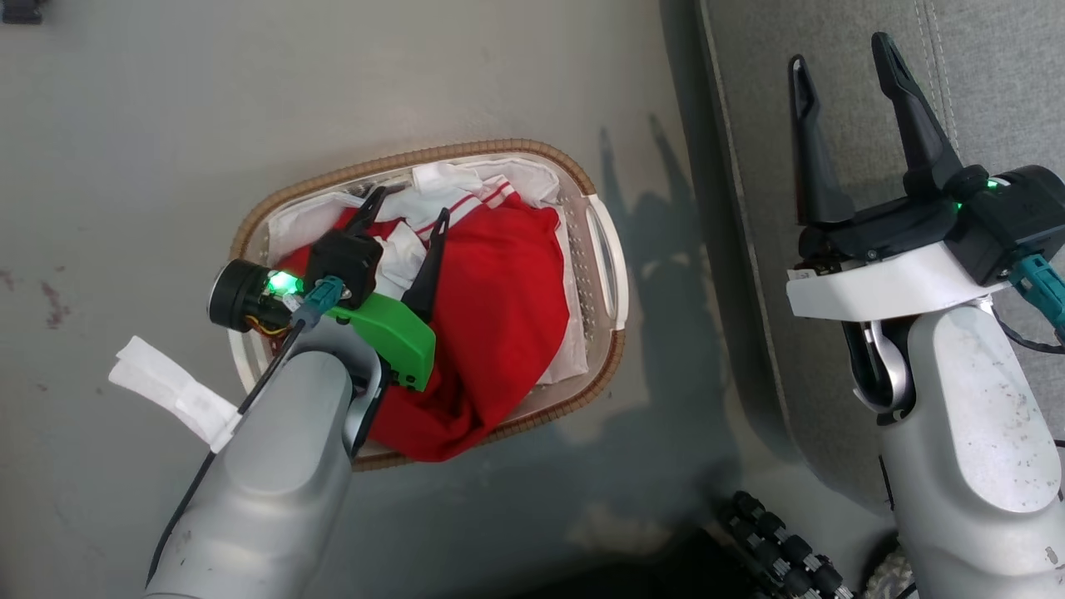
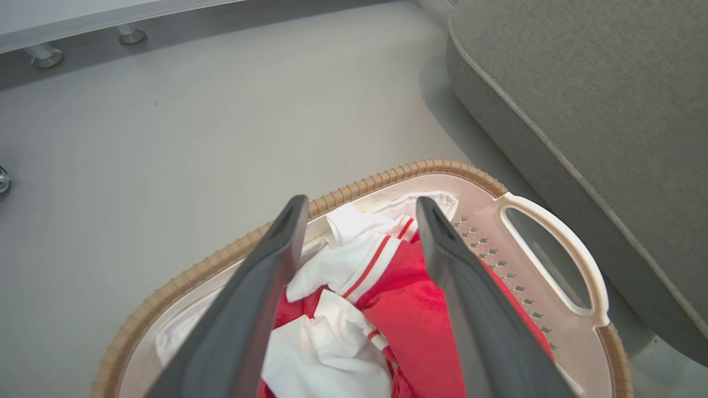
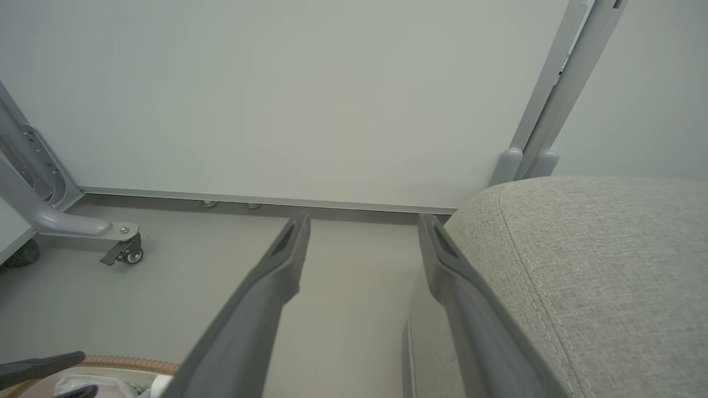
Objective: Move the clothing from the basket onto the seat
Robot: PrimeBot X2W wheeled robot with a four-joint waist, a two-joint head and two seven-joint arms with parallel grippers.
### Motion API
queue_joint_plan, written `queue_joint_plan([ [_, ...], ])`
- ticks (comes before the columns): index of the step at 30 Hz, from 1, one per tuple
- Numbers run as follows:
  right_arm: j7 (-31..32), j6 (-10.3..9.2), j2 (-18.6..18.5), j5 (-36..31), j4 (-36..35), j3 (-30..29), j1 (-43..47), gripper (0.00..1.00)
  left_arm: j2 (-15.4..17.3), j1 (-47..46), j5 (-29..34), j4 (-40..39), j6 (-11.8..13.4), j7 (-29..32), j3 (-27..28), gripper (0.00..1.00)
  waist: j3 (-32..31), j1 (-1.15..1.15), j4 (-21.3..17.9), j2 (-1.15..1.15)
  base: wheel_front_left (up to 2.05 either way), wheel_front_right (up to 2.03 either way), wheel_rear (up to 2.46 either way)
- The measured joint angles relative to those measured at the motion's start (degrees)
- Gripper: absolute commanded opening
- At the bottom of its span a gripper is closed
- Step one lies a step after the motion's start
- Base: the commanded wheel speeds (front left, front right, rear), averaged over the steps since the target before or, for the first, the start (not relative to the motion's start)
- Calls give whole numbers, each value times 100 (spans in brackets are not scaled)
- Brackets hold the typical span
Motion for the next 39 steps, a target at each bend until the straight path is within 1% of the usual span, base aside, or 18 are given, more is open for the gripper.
queue_joint_plan([
  [1,0,0,0,10,-23,9,-14,100,0,-66,-105,156,0,2,-52,100,70,0,-42,0,0,0,0],
  [2,0,0,1,43,-64,40,-45,100,-2,-190,-202,438,0,1,-236,100,193,0,-116,0,0,0,0],
  [7,0,0,4,46,-123,136,-50,100,-42,-517,-514,1021,0,0,-660,100,473,0,-271,0,0,0,0],
  [11,0,0,5,29,-177,234,-51,100,-79,-660,-858,1631,0,3,-928,100,621,0,-349,0,0,0,0],
  [15,0,0,3,41,-187,289,-55,100,-120,-801,-1216,2041,0,209,-1193,100,690,0,-395,0,0,0,0],
  [20,0,0,4,98,-177,382,-63,100,-171,-821,-1730,2091,0,557,-1657,100,722,0,-412,0,0,0,0],
  [25,0,0,4,141,-174,411,-64,100,-163,-817,-2335,1911,0,931,-2203,100,749,0,-433,0,0,0,0],
  [26,0,0,4,142,-171,412,-65,100,-141,-817,-2405,1884,0,970,-2281,94,751,0,-437,0,0,0,0],
  [27,0,0,3,142,-166,410,-66,100,-97,-817,-2513,1851,0,1001,-2374,44,749,0,-437,0,0,0,0],
  [28,0,0,4,144,-159,405,-69,100,-43,-818,-2618,1813,0,996,-2463,0,744,0,-438,0,0,0,0],
  [34,0,0,3,230,-64,397,-88,100,130,-820,-3033,1758,-2,970,-2898,0,592,0,-444,0,0,0,0],
  [39,0,0,5,234,36,375,-65,100,179,-811,-3375,1719,-5,780,-3147,0,328,0,-437,0,0,0,0],
])
